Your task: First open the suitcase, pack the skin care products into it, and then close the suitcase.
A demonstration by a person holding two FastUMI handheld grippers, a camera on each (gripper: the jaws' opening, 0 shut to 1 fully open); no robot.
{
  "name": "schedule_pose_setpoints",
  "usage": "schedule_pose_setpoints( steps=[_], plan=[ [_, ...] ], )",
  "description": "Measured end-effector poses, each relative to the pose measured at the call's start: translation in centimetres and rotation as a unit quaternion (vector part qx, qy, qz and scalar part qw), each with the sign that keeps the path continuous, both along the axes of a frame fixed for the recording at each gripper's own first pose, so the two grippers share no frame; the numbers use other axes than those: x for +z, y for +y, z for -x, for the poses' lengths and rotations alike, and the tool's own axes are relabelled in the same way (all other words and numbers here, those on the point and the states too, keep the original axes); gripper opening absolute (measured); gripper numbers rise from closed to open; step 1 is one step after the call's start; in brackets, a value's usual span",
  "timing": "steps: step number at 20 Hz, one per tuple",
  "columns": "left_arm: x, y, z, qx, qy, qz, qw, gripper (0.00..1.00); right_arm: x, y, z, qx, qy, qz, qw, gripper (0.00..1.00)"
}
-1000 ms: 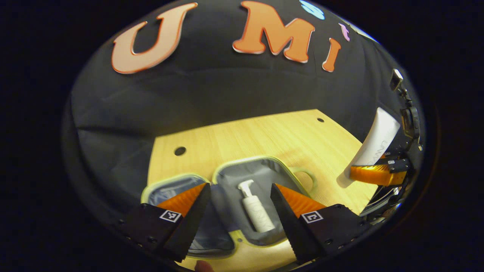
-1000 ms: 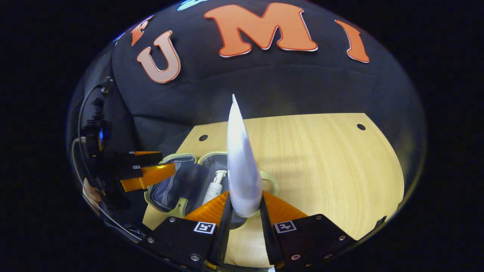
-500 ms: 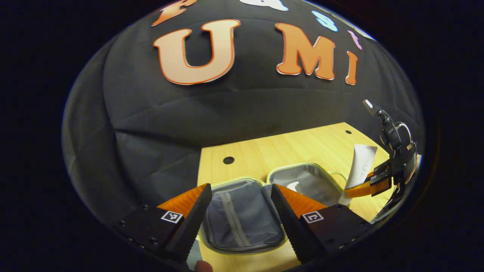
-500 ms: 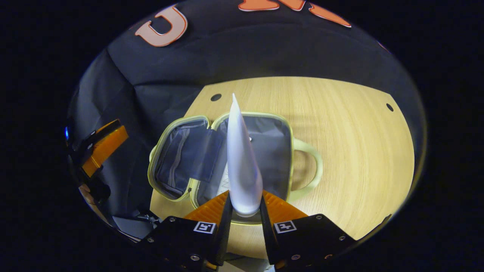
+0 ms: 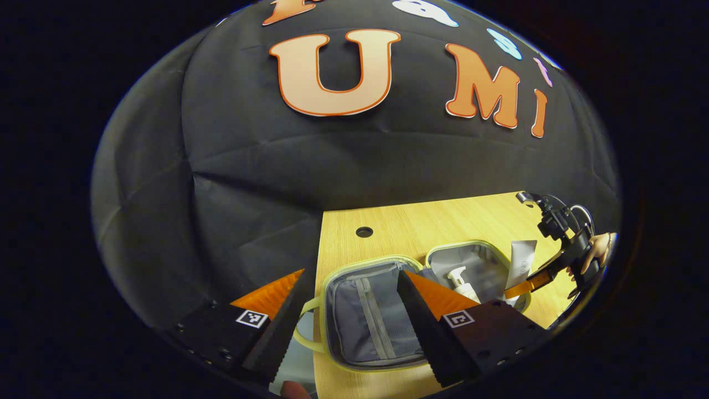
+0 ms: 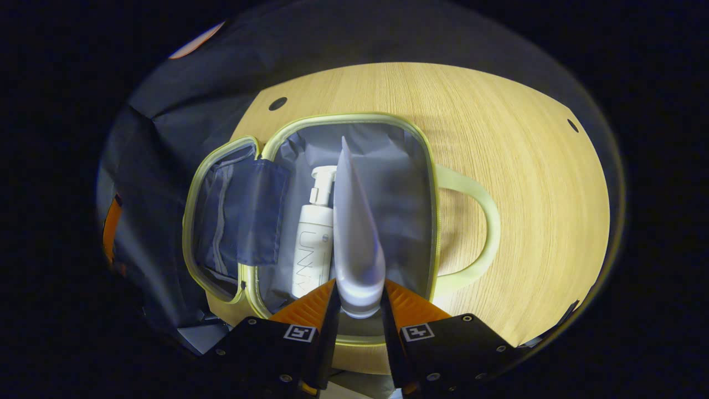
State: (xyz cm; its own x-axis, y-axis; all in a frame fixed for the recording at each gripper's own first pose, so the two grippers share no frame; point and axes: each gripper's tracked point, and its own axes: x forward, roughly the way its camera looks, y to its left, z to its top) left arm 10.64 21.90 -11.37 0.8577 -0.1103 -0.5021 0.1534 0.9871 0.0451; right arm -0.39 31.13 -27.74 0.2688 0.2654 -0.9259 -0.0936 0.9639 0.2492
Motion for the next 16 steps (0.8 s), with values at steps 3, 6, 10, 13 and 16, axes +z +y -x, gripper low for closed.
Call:
schedule_pose_setpoints(
  steps=[3,6,10,13,16],
  plan=[
    [-0.8,1.2,-0.1,0.013,0.009,0.0,1.0,0.99,-1.2,0.3,-0.3,-0.007,0.013,0.01,1.0,0.42],
    [-1.5,1.8,0.1,0.016,0.015,0.003,1.0,0.99,-0.9,0.6,-0.7,-0.018,0.01,0.008,1.0,0.5],
    [-2.5,2.3,0.1,0.024,0.025,0.013,0.999,0.99,0.8,0.3,-1.5,-0.026,-0.02,0.007,0.999,0.95],
    [-3.0,2.8,0.0,0.03,0.026,0.014,0.999,0.98,2.6,0.8,-1.6,-0.028,-0.048,-0.008,0.998,0.95],
    [-3.8,5.6,0.1,0.048,0.033,0.022,0.998,0.99,5.7,3.4,-1.9,-0.034,-0.081,-0.073,0.993,0.95]
  ],
)
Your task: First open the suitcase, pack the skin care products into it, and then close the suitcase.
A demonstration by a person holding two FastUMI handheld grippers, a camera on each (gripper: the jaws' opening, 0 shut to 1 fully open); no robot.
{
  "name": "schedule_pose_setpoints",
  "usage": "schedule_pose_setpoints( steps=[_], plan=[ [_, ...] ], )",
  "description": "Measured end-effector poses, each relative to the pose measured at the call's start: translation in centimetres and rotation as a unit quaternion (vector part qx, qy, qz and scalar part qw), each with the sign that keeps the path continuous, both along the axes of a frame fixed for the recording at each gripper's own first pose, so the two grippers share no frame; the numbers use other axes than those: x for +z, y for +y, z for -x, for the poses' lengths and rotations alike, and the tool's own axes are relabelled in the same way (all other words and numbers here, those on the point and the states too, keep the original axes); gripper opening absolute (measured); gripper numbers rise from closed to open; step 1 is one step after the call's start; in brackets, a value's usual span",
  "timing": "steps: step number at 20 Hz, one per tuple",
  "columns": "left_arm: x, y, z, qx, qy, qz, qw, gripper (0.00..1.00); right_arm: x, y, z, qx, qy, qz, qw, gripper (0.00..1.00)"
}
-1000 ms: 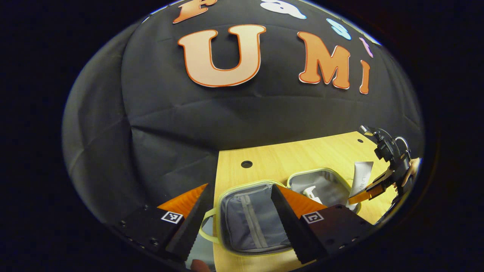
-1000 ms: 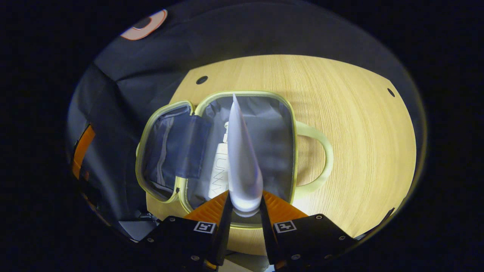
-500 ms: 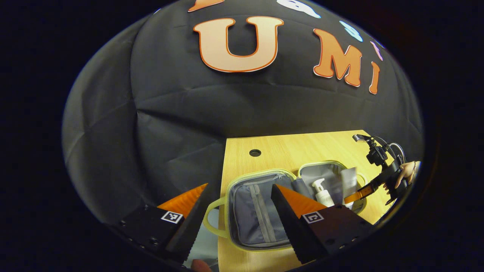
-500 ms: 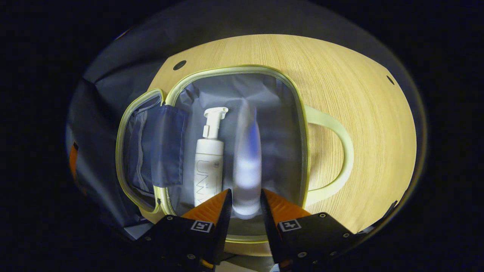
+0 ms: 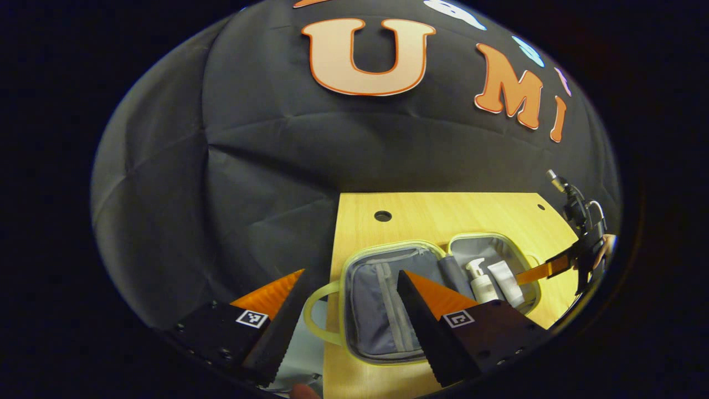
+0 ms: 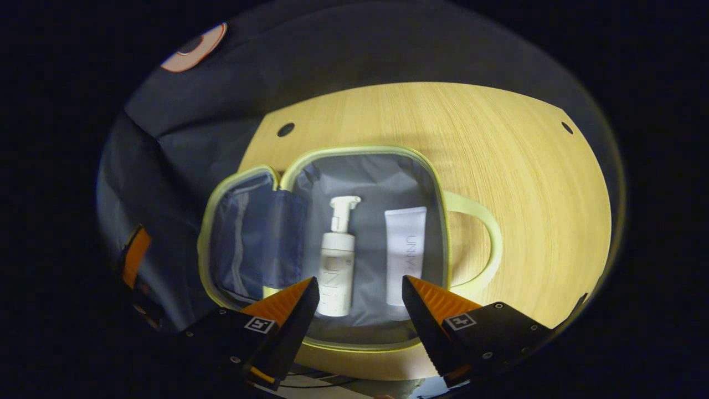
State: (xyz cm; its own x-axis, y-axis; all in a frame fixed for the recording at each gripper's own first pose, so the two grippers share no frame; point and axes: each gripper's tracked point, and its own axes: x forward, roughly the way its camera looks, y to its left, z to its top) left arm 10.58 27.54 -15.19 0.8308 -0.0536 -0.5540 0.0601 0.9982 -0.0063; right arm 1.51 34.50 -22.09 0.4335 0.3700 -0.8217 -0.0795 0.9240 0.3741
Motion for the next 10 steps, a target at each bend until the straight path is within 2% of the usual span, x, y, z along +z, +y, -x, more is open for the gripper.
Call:
schedule_pose_setpoints(
  steps=[2,6,10],
  plan=[
    [-1.0,2.1,0.0,0.017,0.004,0.025,1.0,0.98,1.6,1.3,-0.1,-0.004,-0.016,-0.034,0.999,0.96],
    [-5.9,7.3,0.5,0.044,0.044,0.052,0.997,0.99,3.5,2.3,0.3,-0.003,-0.027,-0.055,0.998,0.96],
    [-10.8,10.0,0.6,0.059,0.076,0.132,0.987,0.99,4.7,1.9,1.0,-0.008,-0.046,-0.054,0.997,0.96]
  ],
)
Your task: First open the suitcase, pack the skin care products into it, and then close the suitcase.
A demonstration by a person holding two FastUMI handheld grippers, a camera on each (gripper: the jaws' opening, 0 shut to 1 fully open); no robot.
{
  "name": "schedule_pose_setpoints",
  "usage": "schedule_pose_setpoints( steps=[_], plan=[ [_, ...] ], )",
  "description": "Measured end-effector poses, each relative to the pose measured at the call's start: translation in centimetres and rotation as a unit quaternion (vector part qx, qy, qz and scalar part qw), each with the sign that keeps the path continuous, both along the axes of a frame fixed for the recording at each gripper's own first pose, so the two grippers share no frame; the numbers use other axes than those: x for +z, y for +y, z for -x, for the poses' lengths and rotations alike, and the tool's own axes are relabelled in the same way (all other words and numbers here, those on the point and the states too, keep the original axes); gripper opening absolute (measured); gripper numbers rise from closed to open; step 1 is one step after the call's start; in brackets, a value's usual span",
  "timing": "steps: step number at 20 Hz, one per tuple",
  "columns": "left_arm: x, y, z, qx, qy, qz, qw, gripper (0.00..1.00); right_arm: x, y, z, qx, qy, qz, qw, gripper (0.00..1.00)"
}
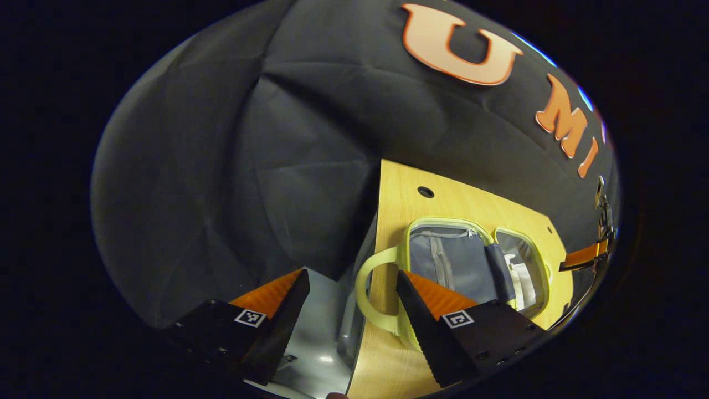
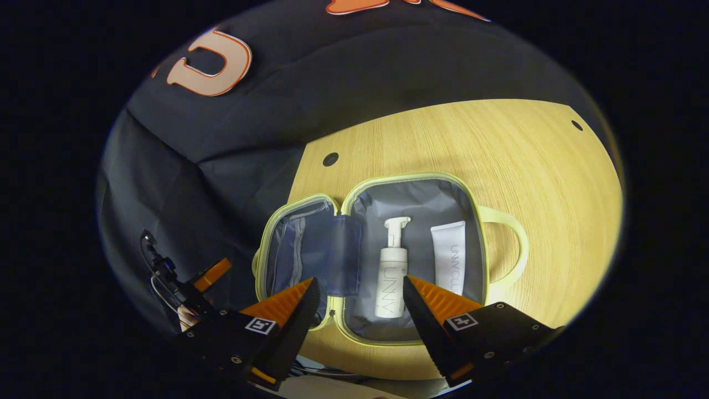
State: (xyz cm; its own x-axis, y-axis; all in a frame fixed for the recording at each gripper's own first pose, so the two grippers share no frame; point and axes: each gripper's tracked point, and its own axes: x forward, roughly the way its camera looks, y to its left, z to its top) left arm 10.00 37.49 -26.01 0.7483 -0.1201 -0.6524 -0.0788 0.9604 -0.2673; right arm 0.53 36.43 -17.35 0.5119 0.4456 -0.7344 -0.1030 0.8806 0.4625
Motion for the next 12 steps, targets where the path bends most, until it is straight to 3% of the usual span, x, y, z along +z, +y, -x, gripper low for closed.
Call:
schedule_pose_setpoints(
  steps=[3,7,12],
  plan=[
    [-3.0,0.3,-0.5,0.004,0.019,0.082,0.996,0.99,0.3,-0.5,0.5,-0.009,-0.009,0.012,1.0,0.96],
    [-5.3,-2.1,-1.6,-0.016,0.026,0.198,0.98,0.99,0.3,0.3,1.3,-0.02,-0.003,0.007,1.0,0.96],
    [-8.5,-3.7,-3.0,-0.012,0.049,0.277,0.96,0.97,0.6,0.1,2.5,-0.025,0.002,0.015,1.0,0.96]
  ],
)
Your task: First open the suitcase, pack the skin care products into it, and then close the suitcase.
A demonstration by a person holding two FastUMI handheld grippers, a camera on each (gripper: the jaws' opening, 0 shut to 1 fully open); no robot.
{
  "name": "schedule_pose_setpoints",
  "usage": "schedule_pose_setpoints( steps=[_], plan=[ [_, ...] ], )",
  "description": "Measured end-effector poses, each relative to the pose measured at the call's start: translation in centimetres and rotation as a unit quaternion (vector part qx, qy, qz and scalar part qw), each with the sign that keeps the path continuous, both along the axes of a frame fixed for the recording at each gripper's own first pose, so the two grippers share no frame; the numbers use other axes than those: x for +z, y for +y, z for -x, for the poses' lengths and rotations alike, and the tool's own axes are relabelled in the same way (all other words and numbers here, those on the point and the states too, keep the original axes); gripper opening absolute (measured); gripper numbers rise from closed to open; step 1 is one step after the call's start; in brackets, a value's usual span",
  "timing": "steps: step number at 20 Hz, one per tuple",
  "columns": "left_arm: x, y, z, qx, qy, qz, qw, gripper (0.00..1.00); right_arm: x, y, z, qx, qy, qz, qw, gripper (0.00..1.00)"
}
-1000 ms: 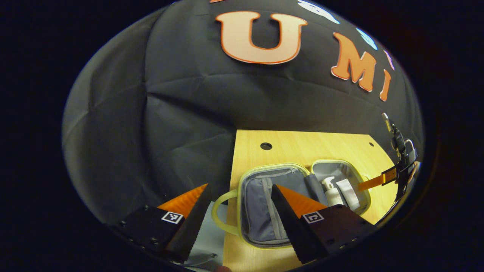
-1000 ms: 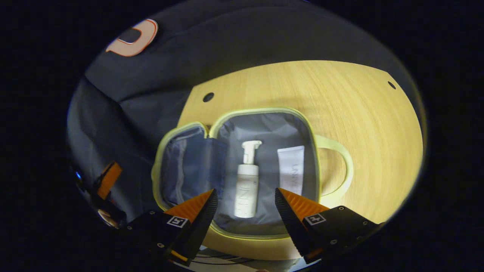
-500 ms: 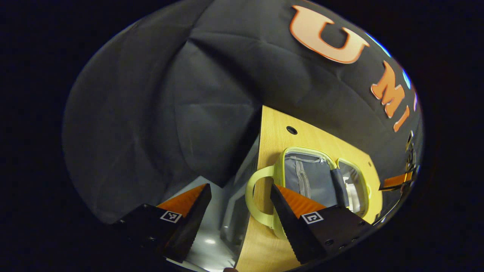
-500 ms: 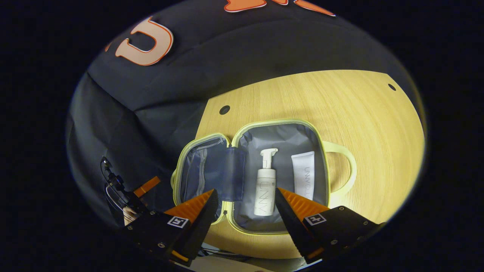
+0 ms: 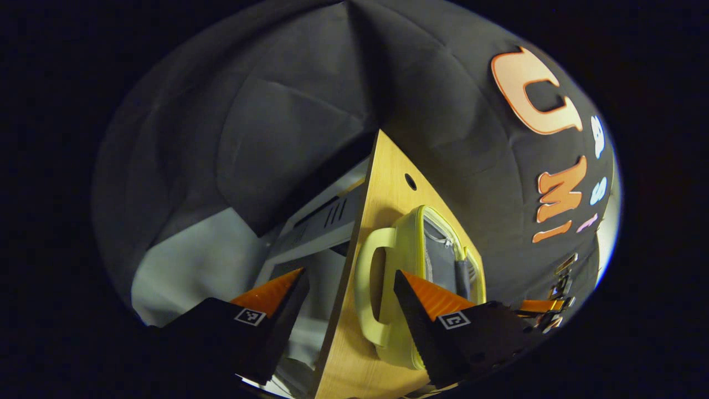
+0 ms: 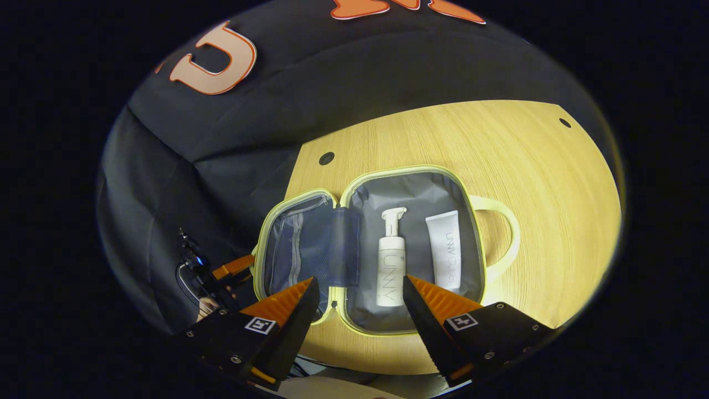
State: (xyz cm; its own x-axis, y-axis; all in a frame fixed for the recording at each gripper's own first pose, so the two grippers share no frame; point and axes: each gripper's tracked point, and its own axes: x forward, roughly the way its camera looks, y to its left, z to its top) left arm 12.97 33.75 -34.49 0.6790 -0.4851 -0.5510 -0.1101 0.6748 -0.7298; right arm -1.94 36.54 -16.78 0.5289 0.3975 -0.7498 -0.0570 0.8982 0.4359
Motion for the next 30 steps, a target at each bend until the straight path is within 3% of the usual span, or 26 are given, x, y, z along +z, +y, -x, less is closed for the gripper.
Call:
schedule_pose_setpoints(
  steps=[2,6,9,14,18,25,30],
  plan=[
    [-0.6,-0.2,-0.3,0.012,-0.002,0.016,1.0,0.9,0.4,-0.7,0.1,-0.01,-0.004,0.001,1.0,0.96],
    [-0.5,-1.2,-0.4,0.032,0.015,0.027,0.999,0.15,1.0,-2.0,0.2,-0.026,-0.011,0.003,1.0,0.96],
    [2.1,-1.8,-0.5,0.02,-0.012,0.004,1.0,0.12,1.2,-2.3,0.1,-0.027,-0.017,0.001,0.999,0.96],
    [8.5,-2.8,-0.8,-0.021,-0.056,-0.078,0.995,0.11,2.6,-3.1,-0.7,-0.031,-0.044,-0.011,0.998,0.96],
    [15.7,-4.6,-1.0,-0.034,-0.106,-0.094,0.989,0.11,4.5,-4.6,-1.3,-0.026,-0.072,-0.017,0.997,0.96],
    [24.1,-10.8,-0.6,-0.078,-0.145,-0.156,0.974,0.11,9.6,-9.9,-3.8,-0.047,-0.15,-0.004,0.988,0.95],
    [28.2,-16.6,-0.6,-0.1,-0.154,-0.208,0.961,0.11,13.5,-15.6,-6.1,-0.065,-0.219,0.019,0.973,0.95]
  ],
)
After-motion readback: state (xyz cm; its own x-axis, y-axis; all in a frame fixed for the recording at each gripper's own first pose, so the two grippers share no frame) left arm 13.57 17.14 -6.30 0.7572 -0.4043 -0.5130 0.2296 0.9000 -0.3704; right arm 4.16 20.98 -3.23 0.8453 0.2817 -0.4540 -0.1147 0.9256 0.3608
